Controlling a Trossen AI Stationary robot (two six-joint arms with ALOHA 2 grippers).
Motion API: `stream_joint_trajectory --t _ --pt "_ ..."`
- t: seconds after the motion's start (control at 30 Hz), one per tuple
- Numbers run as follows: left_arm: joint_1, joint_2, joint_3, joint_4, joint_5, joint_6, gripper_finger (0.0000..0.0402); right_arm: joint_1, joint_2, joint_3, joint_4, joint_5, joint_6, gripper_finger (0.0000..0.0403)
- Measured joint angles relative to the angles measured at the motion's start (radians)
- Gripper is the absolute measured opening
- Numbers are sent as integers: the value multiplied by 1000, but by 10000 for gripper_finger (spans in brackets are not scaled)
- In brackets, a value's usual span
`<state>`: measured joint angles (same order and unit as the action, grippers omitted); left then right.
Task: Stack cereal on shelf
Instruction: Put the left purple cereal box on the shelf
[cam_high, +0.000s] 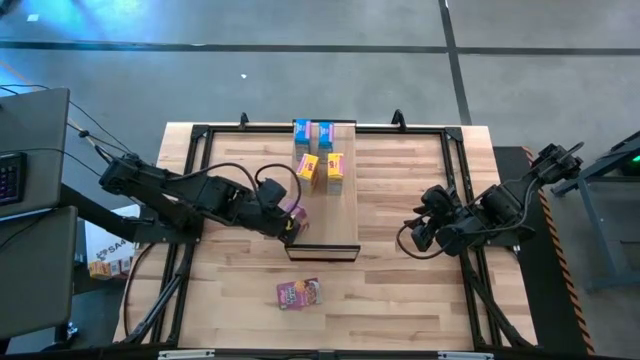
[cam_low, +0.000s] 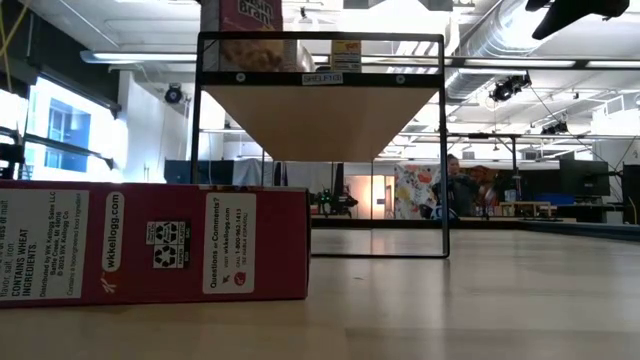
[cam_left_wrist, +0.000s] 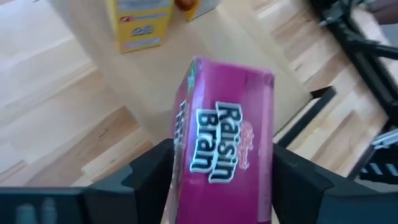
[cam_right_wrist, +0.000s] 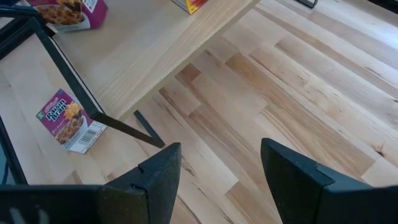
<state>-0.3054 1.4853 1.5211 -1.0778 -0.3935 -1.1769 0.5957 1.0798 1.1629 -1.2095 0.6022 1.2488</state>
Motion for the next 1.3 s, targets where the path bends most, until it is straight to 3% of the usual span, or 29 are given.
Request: stream_joint_trajectory --t 0.57,0.97,1.17,1.3 --pt "52 -11 0 102 17 96 229 0 0 0 12 0 7 210" --pt "127 -93 -1 112 15 185 229 0 0 0 15 2 7 210" --pt "177 -186 -1 196 9 331 227 0 0 0 31 37 8 210" --pt "170 -284 -1 292 -83 483 200 0 0 0 41 38 8 210"
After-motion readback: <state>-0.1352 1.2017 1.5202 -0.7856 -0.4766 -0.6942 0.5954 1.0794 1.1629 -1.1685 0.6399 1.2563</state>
